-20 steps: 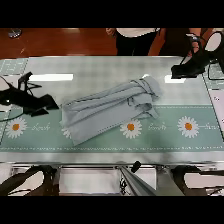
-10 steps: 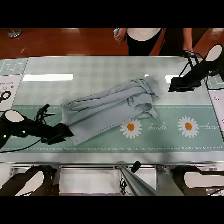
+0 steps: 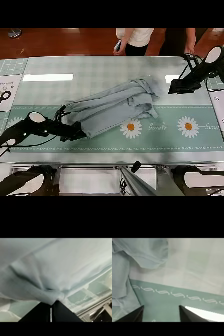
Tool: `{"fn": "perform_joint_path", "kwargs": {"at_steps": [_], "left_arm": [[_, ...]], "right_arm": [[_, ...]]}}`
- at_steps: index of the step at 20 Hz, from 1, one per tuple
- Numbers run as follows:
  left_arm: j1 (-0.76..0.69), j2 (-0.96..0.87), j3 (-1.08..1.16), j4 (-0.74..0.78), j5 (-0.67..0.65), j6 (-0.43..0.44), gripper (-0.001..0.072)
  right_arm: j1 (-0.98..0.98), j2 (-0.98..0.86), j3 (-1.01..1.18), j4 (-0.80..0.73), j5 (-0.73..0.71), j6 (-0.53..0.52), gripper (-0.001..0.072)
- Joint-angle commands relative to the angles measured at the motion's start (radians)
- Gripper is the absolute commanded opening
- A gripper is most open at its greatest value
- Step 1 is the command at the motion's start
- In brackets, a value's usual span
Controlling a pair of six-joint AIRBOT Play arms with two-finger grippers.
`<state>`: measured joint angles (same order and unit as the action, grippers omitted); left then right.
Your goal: Fold the shirts.
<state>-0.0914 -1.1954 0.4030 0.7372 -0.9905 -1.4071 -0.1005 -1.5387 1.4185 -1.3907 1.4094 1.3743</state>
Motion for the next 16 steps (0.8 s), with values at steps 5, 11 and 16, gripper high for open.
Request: {"fn": "perform_joint_path", "kwargs": {"at_steps": [5, 11, 16], "left_arm": [[-0.014, -0.012, -0.002, -0.011, 0.059, 0.039, 0.0024], [-0.014, -0.007, -0.002, -0.012, 0.038, 0.038, 0.0025], [-0.014, -0.007, -0.002, -0.012, 0.033, 0.037, 0.0025]], "right_arm": [[-0.124, 0.001, -0.195, 0.264, 0.018, -0.125, 0.0603], [-0.050, 0.001, -0.367, 0.309, -0.109, -0.202, 0.0603], [0.017, 0.000, -0.380, 0.311, -0.150, -0.202, 0.0602]]}}
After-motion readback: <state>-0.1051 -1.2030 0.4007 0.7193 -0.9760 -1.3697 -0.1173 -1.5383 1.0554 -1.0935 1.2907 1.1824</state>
